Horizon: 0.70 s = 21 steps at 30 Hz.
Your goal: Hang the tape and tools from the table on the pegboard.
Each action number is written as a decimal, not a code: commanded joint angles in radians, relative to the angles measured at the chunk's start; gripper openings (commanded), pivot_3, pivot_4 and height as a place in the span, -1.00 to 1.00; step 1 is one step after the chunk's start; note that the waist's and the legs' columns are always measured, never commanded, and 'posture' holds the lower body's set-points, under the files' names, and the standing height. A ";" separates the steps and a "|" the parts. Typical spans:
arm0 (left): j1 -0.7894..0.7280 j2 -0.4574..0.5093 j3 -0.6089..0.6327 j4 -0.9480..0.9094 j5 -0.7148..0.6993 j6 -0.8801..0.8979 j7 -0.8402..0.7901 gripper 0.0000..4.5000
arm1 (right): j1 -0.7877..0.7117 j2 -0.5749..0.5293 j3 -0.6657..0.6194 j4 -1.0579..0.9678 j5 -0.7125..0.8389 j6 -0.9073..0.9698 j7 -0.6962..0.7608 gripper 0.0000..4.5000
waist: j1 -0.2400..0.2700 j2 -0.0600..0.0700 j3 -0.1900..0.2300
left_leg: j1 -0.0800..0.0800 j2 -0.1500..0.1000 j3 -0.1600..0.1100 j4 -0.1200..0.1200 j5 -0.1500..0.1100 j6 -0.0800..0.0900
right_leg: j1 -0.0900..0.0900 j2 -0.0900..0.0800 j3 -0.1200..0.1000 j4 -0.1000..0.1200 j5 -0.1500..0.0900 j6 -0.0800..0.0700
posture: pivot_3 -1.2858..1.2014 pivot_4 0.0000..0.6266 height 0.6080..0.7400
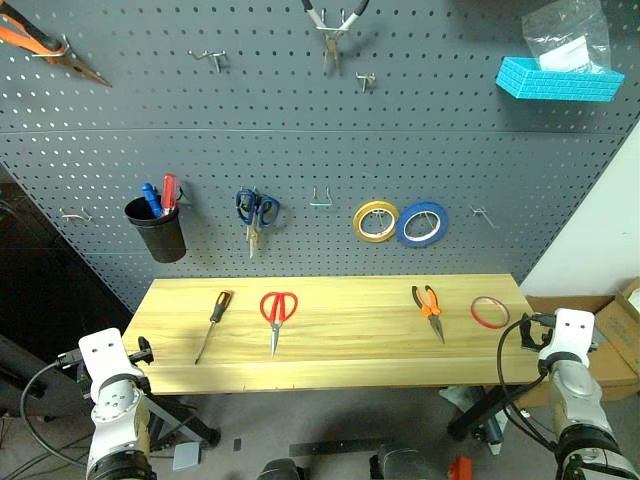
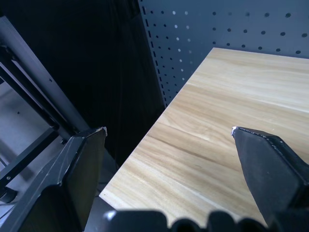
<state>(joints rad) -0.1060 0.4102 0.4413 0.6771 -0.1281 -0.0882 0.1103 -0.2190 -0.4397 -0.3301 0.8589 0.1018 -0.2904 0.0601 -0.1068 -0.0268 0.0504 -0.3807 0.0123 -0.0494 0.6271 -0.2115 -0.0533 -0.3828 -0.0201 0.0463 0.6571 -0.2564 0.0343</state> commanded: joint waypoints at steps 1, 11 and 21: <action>-0.018 0.029 -0.021 -0.036 0.032 -0.039 -0.002 0.99 | -0.016 -0.026 -0.012 -0.020 0.006 -0.030 0.005 1.00 | 0.000 0.000 0.000 | 0.000 0.000 0.000 0.000 0.000 0.000 | 0.000 0.000 0.000 0.000 0.000 0.000 | -0.02 -1.00 1.00; 0.019 0.007 -0.022 -0.127 0.021 0.011 -0.024 0.99 | 0.015 -0.027 0.015 -0.073 -0.001 -0.009 0.060 1.00 | -0.001 0.000 0.001 | 0.000 0.000 0.000 0.000 0.000 0.000 | 0.000 0.000 0.000 0.000 0.000 0.000 | -0.02 -0.94 1.00; 0.015 -0.061 -0.064 -0.414 -0.018 0.284 -0.020 0.99 | 0.114 -0.026 0.093 -0.350 0.036 0.189 0.270 1.00 | 0.000 0.004 0.027 | 0.000 0.000 -0.001 0.000 0.000 0.000 | 0.000 0.000 0.000 0.000 0.000 0.000 | -0.05 -0.70 1.00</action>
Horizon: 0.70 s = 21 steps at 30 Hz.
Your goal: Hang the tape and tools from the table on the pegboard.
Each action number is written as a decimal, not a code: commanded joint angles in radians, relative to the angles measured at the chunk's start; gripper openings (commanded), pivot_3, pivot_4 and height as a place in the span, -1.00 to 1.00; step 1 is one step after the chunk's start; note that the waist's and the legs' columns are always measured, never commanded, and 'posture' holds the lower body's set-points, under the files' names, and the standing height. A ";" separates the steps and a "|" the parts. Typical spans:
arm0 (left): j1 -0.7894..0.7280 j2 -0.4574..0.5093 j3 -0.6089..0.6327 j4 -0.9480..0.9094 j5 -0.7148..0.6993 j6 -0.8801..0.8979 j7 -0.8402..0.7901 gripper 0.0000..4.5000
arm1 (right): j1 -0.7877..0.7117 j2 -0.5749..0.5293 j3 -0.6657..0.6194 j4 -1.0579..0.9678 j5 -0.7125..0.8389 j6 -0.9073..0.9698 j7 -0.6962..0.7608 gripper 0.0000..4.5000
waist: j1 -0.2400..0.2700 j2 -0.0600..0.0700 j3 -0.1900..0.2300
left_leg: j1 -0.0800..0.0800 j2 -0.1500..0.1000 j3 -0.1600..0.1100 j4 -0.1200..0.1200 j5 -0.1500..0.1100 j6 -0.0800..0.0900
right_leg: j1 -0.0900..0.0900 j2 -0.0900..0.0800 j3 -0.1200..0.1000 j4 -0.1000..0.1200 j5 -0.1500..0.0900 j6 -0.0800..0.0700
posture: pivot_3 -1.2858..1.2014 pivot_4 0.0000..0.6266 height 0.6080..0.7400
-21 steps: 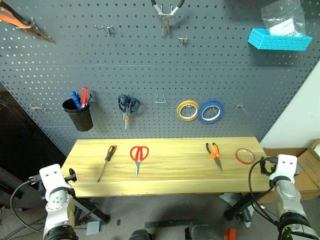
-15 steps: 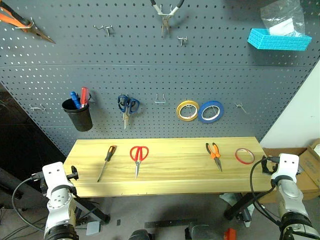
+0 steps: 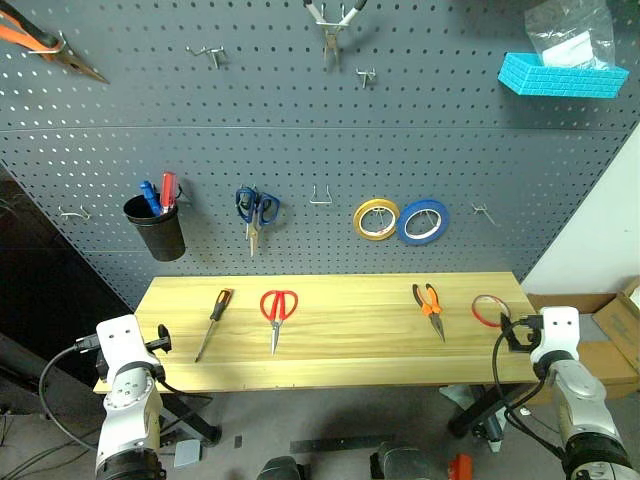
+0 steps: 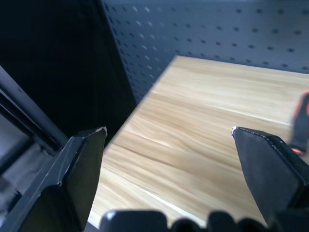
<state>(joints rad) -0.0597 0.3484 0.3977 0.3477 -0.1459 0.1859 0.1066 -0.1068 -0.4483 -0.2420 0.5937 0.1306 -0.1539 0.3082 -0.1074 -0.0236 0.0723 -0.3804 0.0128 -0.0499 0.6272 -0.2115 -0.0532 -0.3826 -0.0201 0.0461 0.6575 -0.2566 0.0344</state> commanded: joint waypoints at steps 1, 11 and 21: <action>-0.053 -0.011 -0.045 -0.114 -0.004 0.017 -0.037 0.99 | -0.011 -0.022 0.009 -0.102 0.014 0.090 0.035 1.00 | 0.001 0.000 0.011 | 0.000 0.000 0.000 0.000 0.000 0.000 | 0.000 0.000 0.000 0.000 0.000 0.000 | -0.05 -0.65 1.00; -0.187 0.060 -0.432 -0.407 -0.028 0.177 -0.513 0.99 | -0.239 -0.121 0.083 -0.073 -0.027 0.354 0.124 1.00 | 0.010 0.001 0.107 | -0.007 -0.001 0.003 0.001 0.000 0.000 | -0.006 0.000 0.005 0.000 0.002 0.003 | -0.09 -0.25 1.00; -0.335 0.084 -0.596 -0.504 -0.052 0.227 -0.782 0.99 | -0.567 -0.186 0.137 0.346 -0.087 0.396 0.223 1.00 | 0.008 -0.003 0.188 | -0.022 -0.002 0.004 0.002 -0.003 0.005 | -0.020 -0.001 0.006 0.001 0.004 0.005 | -0.07 -0.03 1.00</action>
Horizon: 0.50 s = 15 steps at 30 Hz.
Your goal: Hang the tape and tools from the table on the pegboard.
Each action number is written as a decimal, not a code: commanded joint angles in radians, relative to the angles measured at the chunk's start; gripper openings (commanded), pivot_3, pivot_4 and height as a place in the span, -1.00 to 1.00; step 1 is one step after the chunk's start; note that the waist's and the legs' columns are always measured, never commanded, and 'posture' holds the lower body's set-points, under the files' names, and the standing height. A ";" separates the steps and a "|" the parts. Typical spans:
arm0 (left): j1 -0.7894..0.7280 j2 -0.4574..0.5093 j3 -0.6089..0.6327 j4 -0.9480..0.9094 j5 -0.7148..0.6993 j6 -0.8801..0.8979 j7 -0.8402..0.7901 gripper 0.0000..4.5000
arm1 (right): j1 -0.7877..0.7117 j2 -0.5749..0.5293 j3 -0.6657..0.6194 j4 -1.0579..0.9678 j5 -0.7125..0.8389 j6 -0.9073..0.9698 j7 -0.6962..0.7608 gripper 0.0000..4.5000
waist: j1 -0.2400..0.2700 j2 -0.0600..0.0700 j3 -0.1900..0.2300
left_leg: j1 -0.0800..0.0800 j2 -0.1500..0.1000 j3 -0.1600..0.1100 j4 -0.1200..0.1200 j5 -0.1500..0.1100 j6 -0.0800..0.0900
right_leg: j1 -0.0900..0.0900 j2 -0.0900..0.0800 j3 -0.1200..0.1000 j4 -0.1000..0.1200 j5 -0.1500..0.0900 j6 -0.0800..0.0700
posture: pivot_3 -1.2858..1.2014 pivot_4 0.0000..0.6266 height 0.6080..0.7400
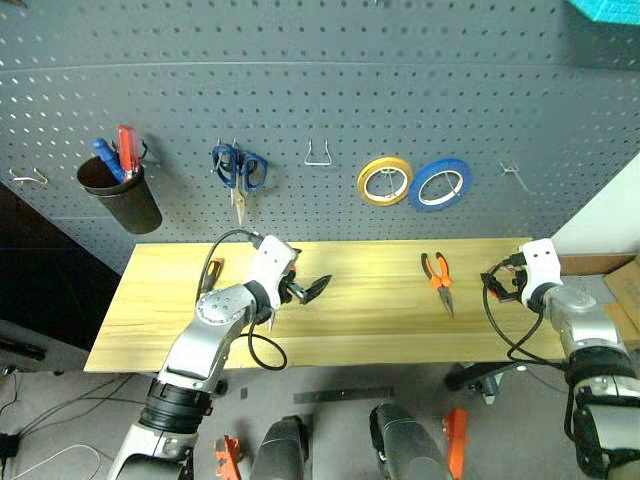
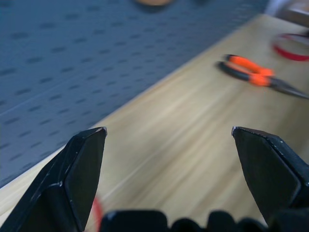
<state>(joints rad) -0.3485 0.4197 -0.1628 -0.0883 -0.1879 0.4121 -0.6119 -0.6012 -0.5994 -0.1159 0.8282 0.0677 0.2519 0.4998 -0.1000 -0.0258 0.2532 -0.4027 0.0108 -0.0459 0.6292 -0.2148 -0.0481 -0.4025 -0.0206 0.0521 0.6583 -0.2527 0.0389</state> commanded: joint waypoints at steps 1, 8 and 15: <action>-0.063 0.010 -0.048 -0.070 -0.011 0.001 -0.084 0.99 | -0.103 -0.040 0.018 0.164 -0.035 -0.019 0.043 1.00 | 0.001 -0.001 0.012 | -0.001 0.000 0.000 0.000 0.000 0.000 | -0.001 0.000 0.000 0.000 0.000 0.000 | -0.06 -0.02 1.00; -0.140 -0.008 -0.079 -0.081 -0.035 0.019 -0.163 0.99 | -0.237 -0.057 0.055 0.400 -0.095 -0.027 0.069 1.00 | 0.007 -0.003 0.048 | -0.003 0.000 0.000 0.000 0.000 0.000 | -0.003 0.000 -0.001 0.000 0.000 0.000 | -0.03 0.07 1.00; -0.167 -0.014 -0.083 -0.083 -0.026 0.025 -0.192 1.00 | -0.269 -0.048 0.112 0.467 -0.166 -0.020 0.118 0.42 | 0.014 -0.002 0.064 | -0.005 0.000 -0.002 0.000 0.000 0.000 | -0.004 0.000 -0.002 0.000 0.000 0.000 | 0.00 0.09 1.00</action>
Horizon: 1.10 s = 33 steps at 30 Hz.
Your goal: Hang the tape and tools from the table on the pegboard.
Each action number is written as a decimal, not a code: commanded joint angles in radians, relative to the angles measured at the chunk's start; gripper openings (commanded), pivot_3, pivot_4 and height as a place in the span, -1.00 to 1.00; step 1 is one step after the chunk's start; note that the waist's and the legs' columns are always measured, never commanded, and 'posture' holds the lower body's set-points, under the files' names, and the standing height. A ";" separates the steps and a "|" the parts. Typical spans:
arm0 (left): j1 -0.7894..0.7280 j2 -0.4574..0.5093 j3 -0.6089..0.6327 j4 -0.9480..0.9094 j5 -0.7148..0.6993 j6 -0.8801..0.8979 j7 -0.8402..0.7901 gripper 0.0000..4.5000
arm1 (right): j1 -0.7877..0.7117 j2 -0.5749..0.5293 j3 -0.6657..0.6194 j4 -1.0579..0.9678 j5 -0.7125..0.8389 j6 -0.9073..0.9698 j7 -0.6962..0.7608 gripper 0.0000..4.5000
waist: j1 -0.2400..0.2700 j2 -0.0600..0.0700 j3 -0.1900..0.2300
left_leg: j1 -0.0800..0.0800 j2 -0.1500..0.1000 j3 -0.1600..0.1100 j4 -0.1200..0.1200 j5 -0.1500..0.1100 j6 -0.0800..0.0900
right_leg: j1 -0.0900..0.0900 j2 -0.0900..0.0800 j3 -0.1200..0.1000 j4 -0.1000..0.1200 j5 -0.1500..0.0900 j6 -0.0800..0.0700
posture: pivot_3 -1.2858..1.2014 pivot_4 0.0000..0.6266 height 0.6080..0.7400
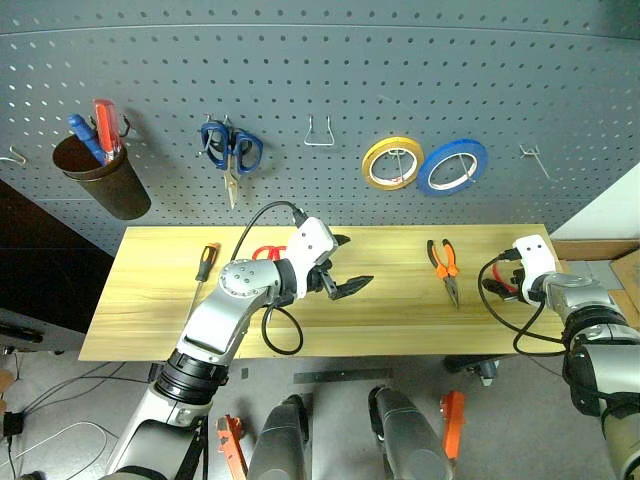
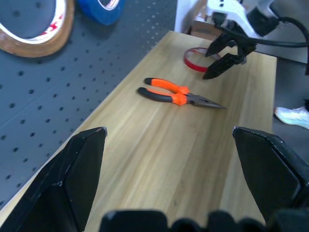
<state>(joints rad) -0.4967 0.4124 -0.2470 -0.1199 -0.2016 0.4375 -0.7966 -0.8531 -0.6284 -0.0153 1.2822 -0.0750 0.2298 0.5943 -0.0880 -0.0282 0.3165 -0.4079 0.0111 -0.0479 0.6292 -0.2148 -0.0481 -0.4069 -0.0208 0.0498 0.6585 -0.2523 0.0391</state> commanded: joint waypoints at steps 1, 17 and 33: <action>-0.019 -0.006 0.000 -0.053 -0.012 -0.001 -0.010 1.00 | -0.018 -0.017 0.017 0.016 -0.030 0.004 0.030 0.28 | 0.003 0.000 0.002 | 0.000 0.000 -0.001 0.000 0.000 0.000 | 0.000 0.000 -0.001 0.000 0.000 0.000 | 0.00 0.09 1.00; -0.031 -0.070 0.019 -0.068 -0.039 -0.034 -0.012 1.00 | 0.110 -0.026 0.020 -0.117 -0.049 -0.125 -0.035 -1.00 | 0.006 -0.001 0.002 | -0.001 -0.001 -0.002 0.002 0.000 -0.001 | 0.000 -0.002 -0.003 0.000 0.001 0.001 | -0.03 -0.01 1.00; -0.102 -0.132 0.013 -0.093 -0.105 -0.041 -0.056 1.00 | 0.868 0.224 -0.182 -1.964 -0.054 0.343 -0.378 -1.00 | -0.005 0.004 0.002 | -0.007 0.001 -0.004 0.003 0.001 -0.006 | -0.008 0.001 -0.003 0.006 -0.005 0.010 | -0.11 0.05 1.00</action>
<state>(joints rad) -0.5818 0.2880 -0.2407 -0.1937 -0.2889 0.4198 -0.8449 0.0132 -0.4218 -0.2091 -0.5585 -0.0963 0.5464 0.2721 -0.0929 -0.0246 0.3187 -0.4153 0.0120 -0.0524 0.6323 -0.2129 -0.0545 -0.4151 -0.0200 0.0469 0.6643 -0.2569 0.0489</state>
